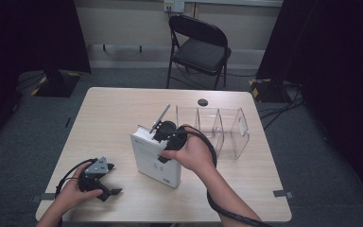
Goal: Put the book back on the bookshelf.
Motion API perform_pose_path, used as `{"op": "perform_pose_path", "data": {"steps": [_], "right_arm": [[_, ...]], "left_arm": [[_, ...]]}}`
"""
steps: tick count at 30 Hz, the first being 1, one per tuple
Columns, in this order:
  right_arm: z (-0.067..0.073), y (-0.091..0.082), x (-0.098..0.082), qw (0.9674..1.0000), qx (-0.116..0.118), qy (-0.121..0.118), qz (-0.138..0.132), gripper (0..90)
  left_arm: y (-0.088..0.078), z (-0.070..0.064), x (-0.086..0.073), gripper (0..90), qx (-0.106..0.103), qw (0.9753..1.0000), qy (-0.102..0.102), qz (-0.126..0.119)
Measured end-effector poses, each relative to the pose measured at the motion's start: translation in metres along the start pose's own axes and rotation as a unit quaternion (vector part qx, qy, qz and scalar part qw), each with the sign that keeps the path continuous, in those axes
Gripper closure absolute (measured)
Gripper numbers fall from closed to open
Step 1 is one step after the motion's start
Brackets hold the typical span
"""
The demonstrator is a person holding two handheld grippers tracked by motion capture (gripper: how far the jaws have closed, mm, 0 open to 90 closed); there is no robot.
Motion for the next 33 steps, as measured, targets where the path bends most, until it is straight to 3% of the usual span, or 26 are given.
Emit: {"op": "perform_pose_path", "data": {"steps": [15,19,23,26,29,33], "right_arm": [[-0.006,-0.004,-0.017,1.0000,0.002,0.003,-0.008,50.0],[-0.005,-0.005,-0.015,1.0000,-0.001,0.005,-0.008,48.9],[-0.007,-0.002,-0.007,0.9990,0.022,0.033,-0.021,42.6],[-0.006,0.003,-0.002,0.9991,0.022,0.030,-0.022,42.9],[-0.006,0.014,0.005,0.9993,0.014,0.030,-0.017,36.3],[-0.007,0.014,0.007,0.9992,0.020,0.034,0.004,43.2]], "left_arm": [[0.000,0.000,0.000,0.0,-0.001,1.0000,0.002,0.001],[0.000,0.000,0.000,0.0,-0.001,1.0000,0.001,0.001],[0.000,0.000,0.000,0.0,0.001,1.0000,0.002,0.001],[0.000,0.000,0.000,0.0,-0.001,1.0000,0.002,0.004],[0.000,0.000,0.000,0.0,-0.001,1.0000,0.002,0.003],[0.000,0.000,0.000,0.0,0.000,1.0000,0.001,0.004]]}}
Point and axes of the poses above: each handheld gripper's, and its own axes: y roughly forward along the jaws, x roughly out of its top, z roughly to its left, the point moved 4 cm from there along y, roughly forward along the jaws, and after that the axes turned 9 degrees about y, right-handed, at the moved point
